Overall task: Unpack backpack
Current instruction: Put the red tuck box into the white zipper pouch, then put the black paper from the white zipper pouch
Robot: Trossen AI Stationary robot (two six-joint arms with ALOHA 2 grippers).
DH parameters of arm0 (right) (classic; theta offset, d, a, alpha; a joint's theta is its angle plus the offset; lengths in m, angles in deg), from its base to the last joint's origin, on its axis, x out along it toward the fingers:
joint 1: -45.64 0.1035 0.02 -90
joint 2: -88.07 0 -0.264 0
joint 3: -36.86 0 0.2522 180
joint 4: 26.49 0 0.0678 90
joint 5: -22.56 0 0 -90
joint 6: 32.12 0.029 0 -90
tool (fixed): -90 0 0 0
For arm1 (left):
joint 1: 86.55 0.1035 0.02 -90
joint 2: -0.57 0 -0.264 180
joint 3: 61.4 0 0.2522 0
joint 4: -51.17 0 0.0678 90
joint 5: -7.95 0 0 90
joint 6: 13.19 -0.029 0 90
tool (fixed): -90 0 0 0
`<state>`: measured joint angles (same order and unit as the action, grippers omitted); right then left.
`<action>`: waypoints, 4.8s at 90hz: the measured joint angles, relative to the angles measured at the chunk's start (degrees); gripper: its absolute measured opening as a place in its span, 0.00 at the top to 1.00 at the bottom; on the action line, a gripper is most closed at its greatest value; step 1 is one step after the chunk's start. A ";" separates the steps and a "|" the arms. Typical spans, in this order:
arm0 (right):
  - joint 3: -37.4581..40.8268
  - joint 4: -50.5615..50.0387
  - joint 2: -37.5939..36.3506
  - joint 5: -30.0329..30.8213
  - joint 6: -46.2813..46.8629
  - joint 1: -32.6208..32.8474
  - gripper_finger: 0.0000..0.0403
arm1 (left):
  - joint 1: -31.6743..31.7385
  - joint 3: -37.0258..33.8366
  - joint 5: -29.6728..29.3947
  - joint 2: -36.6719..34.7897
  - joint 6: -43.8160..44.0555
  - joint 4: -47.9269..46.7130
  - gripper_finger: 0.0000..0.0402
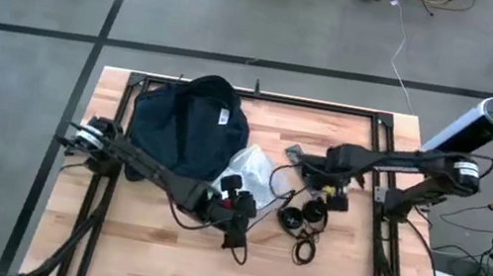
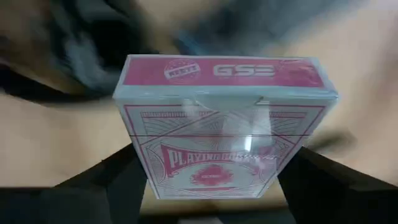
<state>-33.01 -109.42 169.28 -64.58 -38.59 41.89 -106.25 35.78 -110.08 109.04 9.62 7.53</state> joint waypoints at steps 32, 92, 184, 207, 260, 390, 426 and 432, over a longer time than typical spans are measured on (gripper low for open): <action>5.62 32.56 -6.09 -6.52 0.06 18.15 0.30 | 0.21 0.02 -0.01 -1.92 -1.14 0.59 1.00; 13.36 84.31 11.21 18.26 -19.80 23.32 0.30 | -1.74 -0.10 -0.43 -2.09 0.26 1.38 1.00; 13.10 101.00 21.77 15.87 2.42 15.86 0.05 | -1.91 -0.48 -0.01 -1.95 -1.35 2.66 1.00; 13.16 85.59 10.79 8.98 4.36 16.57 0.17 | -2.00 -0.48 0.25 -1.93 -1.33 2.68 1.00; 13.27 32.19 -9.95 18.82 21.40 14.30 0.41 | -2.11 -0.54 0.19 -1.93 -0.58 2.57 1.00; 18.50 54.18 5.96 7.87 4.77 -16.41 0.95 | -2.17 -0.70 0.01 -1.82 -0.20 3.27 1.00; 19.53 41.74 -10.36 6.63 12.89 -16.42 0.56 | -2.17 -0.73 0.01 -1.80 0.09 3.45 1.00; 20.66 41.56 -10.67 4.06 14.41 -16.44 0.48 | -2.18 -0.74 0.00 -1.80 0.20 3.58 1.00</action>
<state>-12.34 -67.86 158.61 -60.51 -24.18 25.45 -108.43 35.04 -110.08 107.24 9.81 11.12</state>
